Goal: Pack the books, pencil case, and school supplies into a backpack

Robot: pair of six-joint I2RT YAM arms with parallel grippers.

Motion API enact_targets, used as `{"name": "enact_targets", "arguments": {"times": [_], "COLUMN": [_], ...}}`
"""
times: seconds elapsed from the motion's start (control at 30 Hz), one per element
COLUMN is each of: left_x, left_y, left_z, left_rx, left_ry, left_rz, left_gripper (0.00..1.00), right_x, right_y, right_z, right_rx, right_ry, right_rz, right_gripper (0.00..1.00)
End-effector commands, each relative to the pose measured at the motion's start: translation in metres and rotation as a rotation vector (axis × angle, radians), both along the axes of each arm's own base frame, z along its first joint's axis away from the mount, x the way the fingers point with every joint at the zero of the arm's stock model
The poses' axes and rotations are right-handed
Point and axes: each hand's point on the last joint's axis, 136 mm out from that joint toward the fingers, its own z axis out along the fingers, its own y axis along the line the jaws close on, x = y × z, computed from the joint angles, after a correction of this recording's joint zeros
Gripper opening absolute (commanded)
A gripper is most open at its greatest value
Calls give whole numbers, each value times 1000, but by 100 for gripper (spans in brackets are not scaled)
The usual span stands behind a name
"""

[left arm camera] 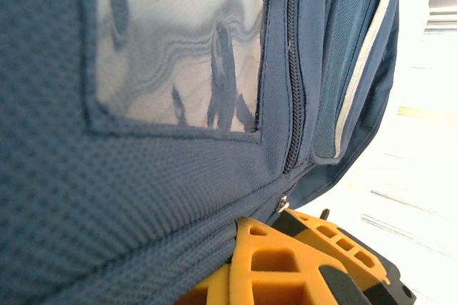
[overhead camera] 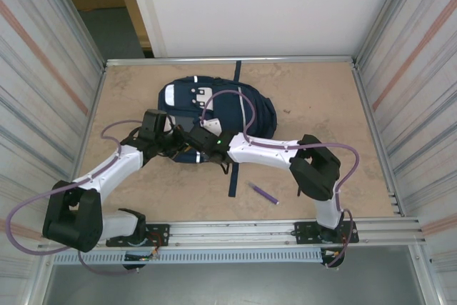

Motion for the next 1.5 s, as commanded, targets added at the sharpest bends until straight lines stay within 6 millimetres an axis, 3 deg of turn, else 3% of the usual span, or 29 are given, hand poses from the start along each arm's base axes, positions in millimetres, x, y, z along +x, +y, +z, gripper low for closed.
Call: {"name": "enact_targets", "arguments": {"times": [0.0, 0.33, 0.43, 0.6, 0.73, 0.87, 1.33, 1.47], "left_x": [5, 7, 7, 6, 6, 6, 7, 6], "left_y": [-12, -13, -12, -11, -9, -8, -11, -10], "left_z": [17, 19, 21, 21, 20, 17, 18, 16], "left_rx": [-65, -70, -72, -67, -72, -68, -83, -75], "left_ry": [-46, -57, -57, -68, -65, -60, -58, -59], "left_rz": [-53, -59, -56, -63, -51, -50, -59, -64], "left_gripper": [0, 0, 0, 0, 0, 0, 0, 0], "right_x": [0, 5, 5, 8, 11, 15, 9, 3], "right_y": [2, -2, -3, -11, -22, -28, -25, -23], "right_z": [-8, -19, -21, -9, 7, 11, 7, -3], "right_rx": [-5, -22, -24, -22, -29, -23, 15, 177], "right_ry": [42, 36, 44, 12, -29, -49, 17, 200], "right_rz": [-21, -65, -73, -115, -153, -166, -142, -166], "right_gripper": [37, 41, 37, 30, 29, 28, 19, 9]}}
